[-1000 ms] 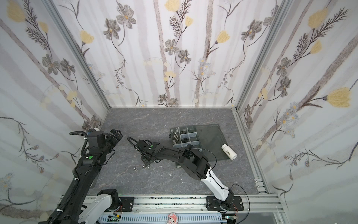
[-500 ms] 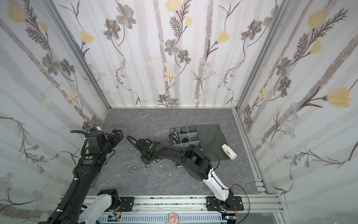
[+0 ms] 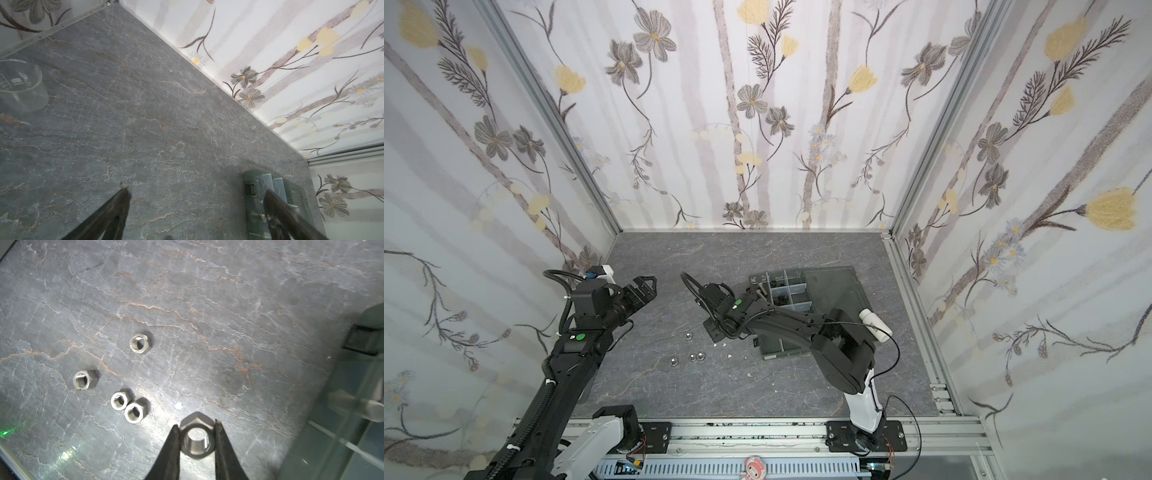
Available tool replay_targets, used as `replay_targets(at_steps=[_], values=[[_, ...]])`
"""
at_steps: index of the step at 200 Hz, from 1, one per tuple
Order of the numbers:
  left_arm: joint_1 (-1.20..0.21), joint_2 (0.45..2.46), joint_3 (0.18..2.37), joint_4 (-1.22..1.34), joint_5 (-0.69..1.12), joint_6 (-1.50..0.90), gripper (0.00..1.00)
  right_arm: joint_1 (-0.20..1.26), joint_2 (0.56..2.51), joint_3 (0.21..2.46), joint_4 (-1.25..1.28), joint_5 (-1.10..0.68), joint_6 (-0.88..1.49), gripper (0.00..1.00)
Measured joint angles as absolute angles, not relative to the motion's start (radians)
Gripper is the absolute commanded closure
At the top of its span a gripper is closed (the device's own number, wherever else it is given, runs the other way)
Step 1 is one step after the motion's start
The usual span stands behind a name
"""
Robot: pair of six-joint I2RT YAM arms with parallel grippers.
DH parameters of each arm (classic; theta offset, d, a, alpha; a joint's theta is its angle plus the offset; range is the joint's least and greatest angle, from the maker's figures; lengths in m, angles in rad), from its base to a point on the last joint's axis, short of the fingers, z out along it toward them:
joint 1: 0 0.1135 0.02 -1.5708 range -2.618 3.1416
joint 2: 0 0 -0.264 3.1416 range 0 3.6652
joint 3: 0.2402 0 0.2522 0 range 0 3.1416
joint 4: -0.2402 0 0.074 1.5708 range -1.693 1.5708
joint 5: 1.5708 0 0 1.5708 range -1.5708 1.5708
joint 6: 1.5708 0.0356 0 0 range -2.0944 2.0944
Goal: Sort the screws and nuts into containers
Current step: Pick up the nut from the center of the table, then place the nut into the container.
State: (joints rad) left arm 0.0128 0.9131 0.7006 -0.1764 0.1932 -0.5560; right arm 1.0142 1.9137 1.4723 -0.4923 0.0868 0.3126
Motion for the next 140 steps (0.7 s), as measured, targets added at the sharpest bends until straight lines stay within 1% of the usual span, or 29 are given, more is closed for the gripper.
replay_targets(at_steps=[41,87,140], values=[[-0.132,0.977,0.76,-0.168,0.158,-0.533,0.0,0.948,1.761,1.315,-0.446,0.074,0.313,0.86],[-0.253,1.065,0.826,-0.168,0.09,-0.523,0.0,0.862,1.626,1.18,-0.414,0.058,0.313,0.86],[-0.332,1.134,0.857,-0.178,0.037,-0.512,0.0,0.762,1.512,1.051,-0.377,0.03,0.313,0.86]])
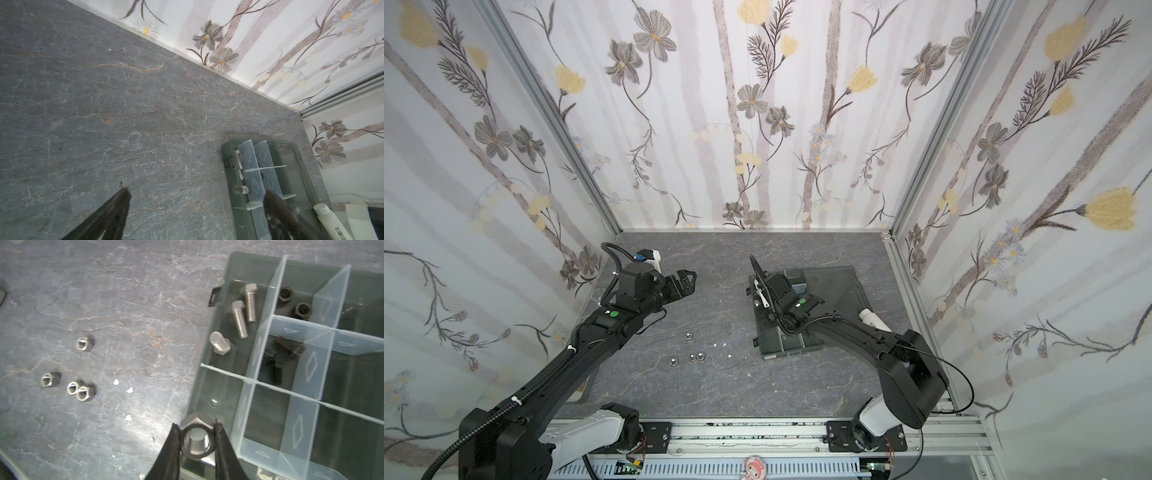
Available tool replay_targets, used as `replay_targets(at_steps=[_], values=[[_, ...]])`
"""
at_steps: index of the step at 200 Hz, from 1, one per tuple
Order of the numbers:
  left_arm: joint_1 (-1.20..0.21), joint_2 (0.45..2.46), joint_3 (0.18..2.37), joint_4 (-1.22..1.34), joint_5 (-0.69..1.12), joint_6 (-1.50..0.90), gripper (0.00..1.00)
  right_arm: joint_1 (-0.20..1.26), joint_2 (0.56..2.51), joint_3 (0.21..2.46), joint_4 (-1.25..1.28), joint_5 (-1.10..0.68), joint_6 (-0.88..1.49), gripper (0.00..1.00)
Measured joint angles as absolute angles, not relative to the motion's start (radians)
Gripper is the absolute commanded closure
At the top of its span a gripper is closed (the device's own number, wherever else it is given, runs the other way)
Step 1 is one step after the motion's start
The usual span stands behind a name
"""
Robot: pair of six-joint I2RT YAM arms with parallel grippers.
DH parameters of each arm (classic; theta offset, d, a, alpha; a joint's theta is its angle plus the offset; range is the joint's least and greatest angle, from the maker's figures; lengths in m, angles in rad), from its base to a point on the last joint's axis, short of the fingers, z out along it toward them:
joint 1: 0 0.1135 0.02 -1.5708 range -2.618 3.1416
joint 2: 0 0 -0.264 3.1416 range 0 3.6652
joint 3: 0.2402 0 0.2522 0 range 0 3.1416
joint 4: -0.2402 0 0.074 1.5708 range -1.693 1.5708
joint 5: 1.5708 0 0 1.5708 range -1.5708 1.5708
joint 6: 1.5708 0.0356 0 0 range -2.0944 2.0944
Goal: Sort the screws and nuts into containers
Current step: Place the nut into the container.
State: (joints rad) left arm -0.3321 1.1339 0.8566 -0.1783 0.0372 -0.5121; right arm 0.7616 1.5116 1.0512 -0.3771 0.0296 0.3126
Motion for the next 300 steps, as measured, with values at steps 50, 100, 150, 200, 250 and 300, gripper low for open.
replay_targets(at_steps=[50,100,150,200,250,300], values=[[-0.344,1.177,0.862,-0.216,-0.002,-0.499,0.0,0.724,1.502,0.978,-0.34,-0.012,0.312,0.85],[-0.323,1.322,0.96,-0.354,-0.107,-0.551,0.0,0.722,1.559,0.97,-0.287,-0.057,0.312,0.84],[-0.299,1.367,0.988,-0.441,-0.061,-0.549,0.0,0.722,1.586,0.968,-0.257,-0.073,0.312,0.77],[-0.292,1.355,0.958,-0.442,-0.059,-0.556,0.0,0.717,1.625,0.959,-0.235,-0.072,0.311,0.64],[-0.293,1.285,0.925,-0.43,0.045,-0.492,0.01,0.714,1.6,0.956,-0.233,-0.072,0.309,0.55],[-0.293,1.282,0.979,-0.499,0.057,-0.426,0.05,0.704,1.502,0.946,-0.222,-0.072,0.308,0.52]])
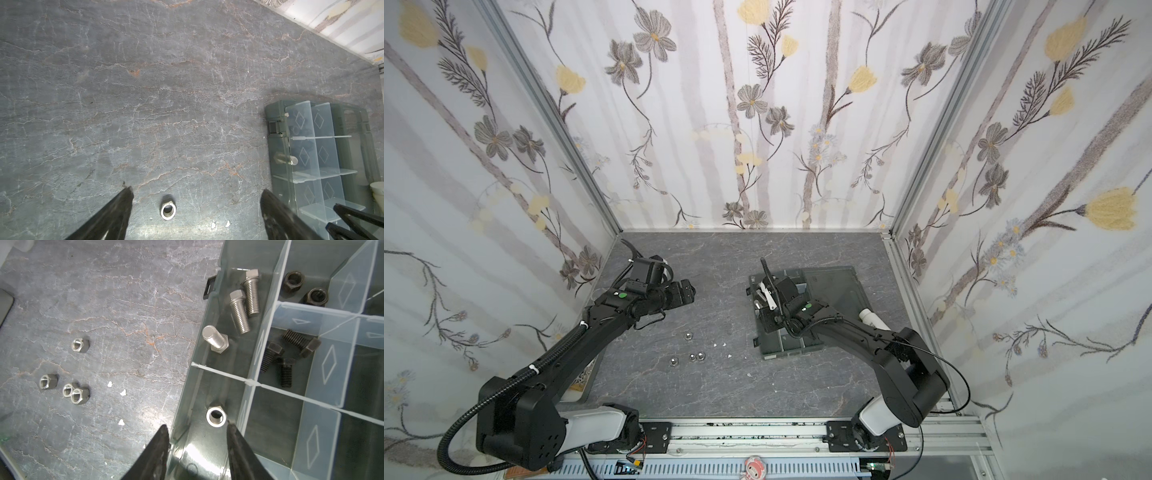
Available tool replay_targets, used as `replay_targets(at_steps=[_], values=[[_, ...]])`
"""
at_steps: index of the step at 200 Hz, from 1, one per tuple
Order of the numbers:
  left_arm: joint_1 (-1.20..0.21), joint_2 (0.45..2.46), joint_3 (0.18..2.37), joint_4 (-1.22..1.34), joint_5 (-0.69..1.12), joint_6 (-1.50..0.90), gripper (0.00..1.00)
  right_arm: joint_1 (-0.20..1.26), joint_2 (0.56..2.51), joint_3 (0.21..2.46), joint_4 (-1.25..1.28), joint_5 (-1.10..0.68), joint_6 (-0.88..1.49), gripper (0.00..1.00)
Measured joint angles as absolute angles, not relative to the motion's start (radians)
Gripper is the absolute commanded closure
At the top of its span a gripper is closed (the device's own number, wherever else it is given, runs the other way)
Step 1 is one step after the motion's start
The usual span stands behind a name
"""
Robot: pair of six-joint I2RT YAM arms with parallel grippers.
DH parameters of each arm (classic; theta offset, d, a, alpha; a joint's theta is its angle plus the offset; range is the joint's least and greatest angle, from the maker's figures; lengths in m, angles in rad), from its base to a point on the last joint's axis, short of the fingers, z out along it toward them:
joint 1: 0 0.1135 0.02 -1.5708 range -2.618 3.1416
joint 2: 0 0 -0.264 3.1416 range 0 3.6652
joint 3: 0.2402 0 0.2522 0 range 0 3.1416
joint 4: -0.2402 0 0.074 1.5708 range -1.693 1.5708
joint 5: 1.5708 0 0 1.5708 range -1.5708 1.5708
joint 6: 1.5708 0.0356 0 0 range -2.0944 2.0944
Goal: Sort the screws and nuts into containers
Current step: Place the nut into the container, then pick up the nut from the middle-left of the table.
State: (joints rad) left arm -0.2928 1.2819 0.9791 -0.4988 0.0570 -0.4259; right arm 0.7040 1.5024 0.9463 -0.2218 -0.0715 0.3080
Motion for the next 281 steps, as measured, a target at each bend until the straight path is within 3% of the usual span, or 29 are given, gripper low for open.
replay_targets(at_steps=[111,281], values=[[-0.368,1.374,0.984,-0.659,0.035,-0.37,0.29,0.591,1.184,0.807,-0.139,-0.08,0.327,0.28],[-0.415,1.539,0.894,-0.635,-0.015,-0.426,0.47,0.492,1.118,0.683,-0.068,-0.186,0.347,0.26]])
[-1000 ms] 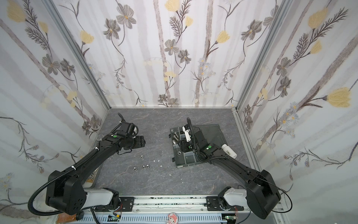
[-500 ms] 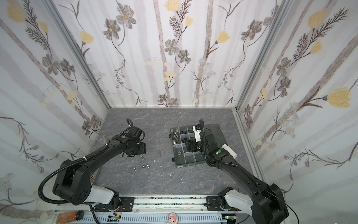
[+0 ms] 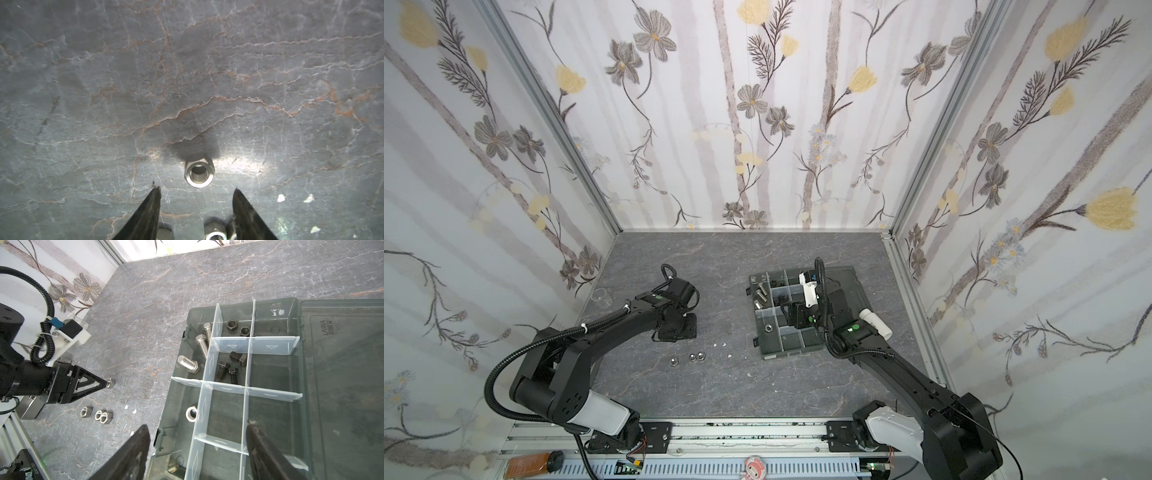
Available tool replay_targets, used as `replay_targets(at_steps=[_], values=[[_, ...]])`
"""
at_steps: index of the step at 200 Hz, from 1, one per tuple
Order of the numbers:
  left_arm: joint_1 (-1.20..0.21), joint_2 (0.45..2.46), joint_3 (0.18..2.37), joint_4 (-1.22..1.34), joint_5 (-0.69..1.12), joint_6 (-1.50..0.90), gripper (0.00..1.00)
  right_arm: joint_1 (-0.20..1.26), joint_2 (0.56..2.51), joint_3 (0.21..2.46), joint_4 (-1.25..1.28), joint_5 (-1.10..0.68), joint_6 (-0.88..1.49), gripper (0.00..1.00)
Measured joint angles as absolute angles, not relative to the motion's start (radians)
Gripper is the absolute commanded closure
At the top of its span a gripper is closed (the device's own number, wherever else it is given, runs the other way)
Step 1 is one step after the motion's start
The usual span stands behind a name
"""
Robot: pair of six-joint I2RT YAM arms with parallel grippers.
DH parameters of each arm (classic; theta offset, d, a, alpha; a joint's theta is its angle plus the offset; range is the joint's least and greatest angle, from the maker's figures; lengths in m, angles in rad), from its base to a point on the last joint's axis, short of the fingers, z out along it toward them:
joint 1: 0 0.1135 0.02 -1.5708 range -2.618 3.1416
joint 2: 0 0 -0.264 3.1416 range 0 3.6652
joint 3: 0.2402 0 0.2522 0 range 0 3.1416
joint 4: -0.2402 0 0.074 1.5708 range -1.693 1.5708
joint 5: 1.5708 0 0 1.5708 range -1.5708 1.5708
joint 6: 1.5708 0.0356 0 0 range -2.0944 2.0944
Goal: Sort the screws and nuts into containers
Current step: Pick up the nut from the middle-left of the table.
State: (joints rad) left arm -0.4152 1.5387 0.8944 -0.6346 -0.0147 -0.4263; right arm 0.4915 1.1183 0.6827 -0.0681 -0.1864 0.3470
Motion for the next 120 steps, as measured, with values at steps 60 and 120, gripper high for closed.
replay_targets(at_steps=[60,120], values=[[-0.417,1.592,0.894,-0.611,-0.016,-0.425,0.55,0.484,1.119,0.677,-0.057,-0.204,0.347,0.26],[-0.42,1.636,0.904,-0.598,-0.034,-0.418,0.58,0.48,1.121,0.673,-0.049,-0.21,0.348,0.26]])
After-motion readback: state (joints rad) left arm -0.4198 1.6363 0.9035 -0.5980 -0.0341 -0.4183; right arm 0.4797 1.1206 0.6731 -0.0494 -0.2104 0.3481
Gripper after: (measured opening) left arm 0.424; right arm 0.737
